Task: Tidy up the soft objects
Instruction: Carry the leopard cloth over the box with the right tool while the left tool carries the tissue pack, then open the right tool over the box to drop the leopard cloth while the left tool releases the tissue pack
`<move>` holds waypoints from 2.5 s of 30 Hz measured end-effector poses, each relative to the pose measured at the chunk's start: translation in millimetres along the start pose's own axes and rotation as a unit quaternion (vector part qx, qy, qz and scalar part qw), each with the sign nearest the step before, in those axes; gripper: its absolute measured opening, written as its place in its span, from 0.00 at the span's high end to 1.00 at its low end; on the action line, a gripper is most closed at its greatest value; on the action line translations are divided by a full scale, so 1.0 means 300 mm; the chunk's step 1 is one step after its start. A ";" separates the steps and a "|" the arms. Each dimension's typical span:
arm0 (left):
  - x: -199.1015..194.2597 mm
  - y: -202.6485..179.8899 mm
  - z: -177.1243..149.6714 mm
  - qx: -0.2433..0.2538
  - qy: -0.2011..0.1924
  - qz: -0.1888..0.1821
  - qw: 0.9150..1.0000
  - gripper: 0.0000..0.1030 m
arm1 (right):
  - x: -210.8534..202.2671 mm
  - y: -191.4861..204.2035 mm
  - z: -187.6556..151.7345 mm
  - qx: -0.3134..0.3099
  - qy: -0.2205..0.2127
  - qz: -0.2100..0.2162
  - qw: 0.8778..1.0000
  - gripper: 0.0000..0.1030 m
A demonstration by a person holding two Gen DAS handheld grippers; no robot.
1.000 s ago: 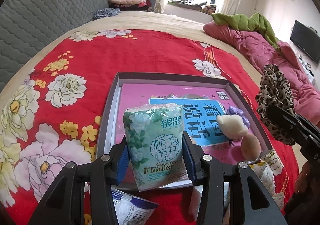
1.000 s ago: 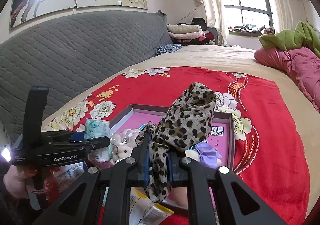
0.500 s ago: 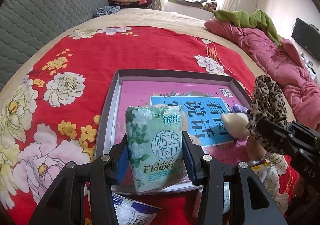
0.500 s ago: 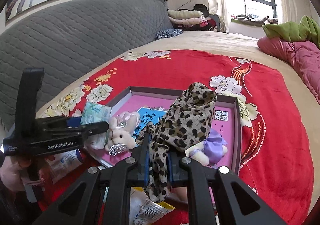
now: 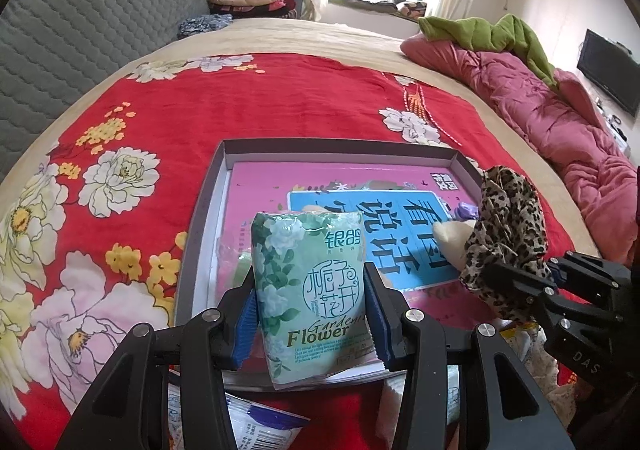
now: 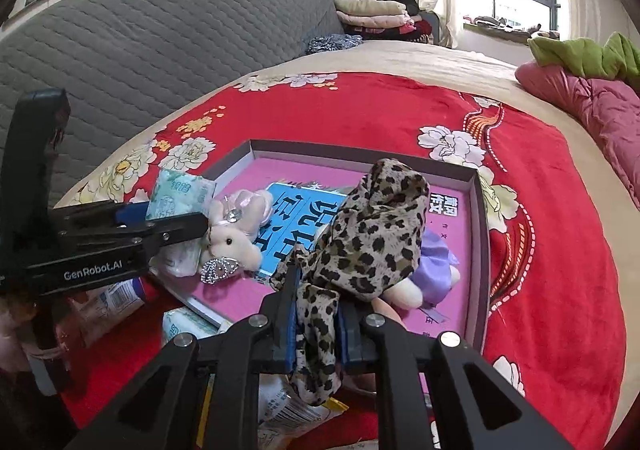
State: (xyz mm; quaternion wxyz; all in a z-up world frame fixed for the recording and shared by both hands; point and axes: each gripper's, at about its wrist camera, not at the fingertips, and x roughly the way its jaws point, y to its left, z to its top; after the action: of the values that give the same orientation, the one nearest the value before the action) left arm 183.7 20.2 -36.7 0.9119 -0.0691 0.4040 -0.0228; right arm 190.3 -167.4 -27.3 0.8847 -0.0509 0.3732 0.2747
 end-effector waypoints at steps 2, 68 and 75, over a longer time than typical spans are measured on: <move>0.003 -0.006 0.000 0.003 0.001 -0.002 1.000 0.53 | -0.002 -0.004 0.000 0.001 -0.001 -0.005 1.000 0.84; -0.054 0.061 0.028 -0.019 -0.016 0.024 0.999 0.34 | -0.162 -0.106 0.021 0.060 -0.097 -0.051 0.992 0.33; -0.116 0.110 0.042 -0.037 -0.042 0.040 0.998 0.34 | -0.183 -0.100 0.027 0.060 -0.108 -0.046 0.991 0.33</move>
State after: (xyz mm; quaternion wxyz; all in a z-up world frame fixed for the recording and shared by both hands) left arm 168.9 57.6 -7.6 0.9250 -0.0875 0.3685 0.0310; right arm 179.8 -214.9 12.9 0.9329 0.0156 0.2887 0.2148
